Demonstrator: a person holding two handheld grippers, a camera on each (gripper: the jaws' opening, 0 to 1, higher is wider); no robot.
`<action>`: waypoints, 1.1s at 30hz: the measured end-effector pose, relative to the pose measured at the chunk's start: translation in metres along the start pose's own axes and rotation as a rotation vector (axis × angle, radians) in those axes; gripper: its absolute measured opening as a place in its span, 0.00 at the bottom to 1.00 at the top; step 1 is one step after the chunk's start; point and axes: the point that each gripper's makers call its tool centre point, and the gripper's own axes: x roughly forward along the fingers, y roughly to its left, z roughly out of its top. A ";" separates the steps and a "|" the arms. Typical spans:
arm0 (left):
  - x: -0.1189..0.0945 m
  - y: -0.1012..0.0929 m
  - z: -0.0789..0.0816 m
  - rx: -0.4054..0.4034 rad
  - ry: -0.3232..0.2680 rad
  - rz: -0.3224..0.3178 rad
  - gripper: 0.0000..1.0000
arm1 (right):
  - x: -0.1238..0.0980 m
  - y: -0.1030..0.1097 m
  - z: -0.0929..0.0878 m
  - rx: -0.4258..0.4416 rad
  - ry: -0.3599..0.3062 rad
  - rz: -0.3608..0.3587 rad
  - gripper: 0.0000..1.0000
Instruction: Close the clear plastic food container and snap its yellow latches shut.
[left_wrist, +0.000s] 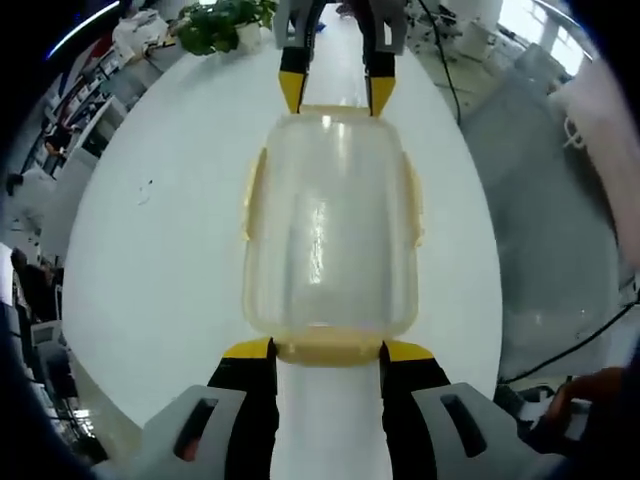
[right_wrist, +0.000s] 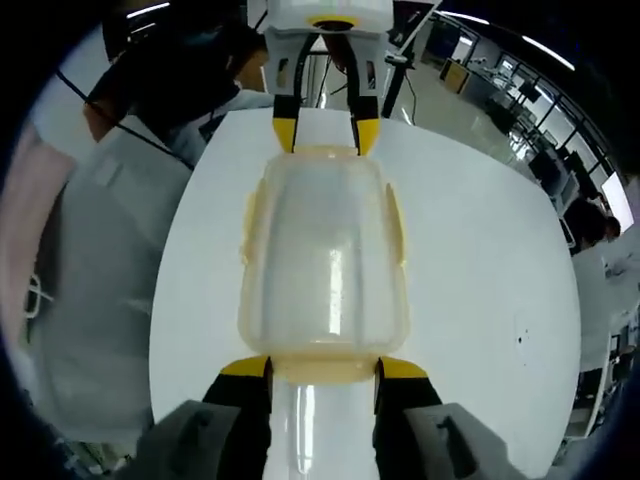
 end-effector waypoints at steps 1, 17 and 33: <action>0.001 -0.001 0.003 -0.002 -0.003 -0.002 0.37 | -0.003 0.001 -0.004 0.000 0.003 0.000 0.37; 0.015 -0.002 0.069 0.047 -0.034 0.010 0.37 | -0.030 0.003 -0.063 0.025 0.027 -0.010 0.37; 0.038 0.002 0.119 0.081 -0.072 -0.007 0.37 | -0.044 0.003 -0.115 0.058 0.035 -0.010 0.37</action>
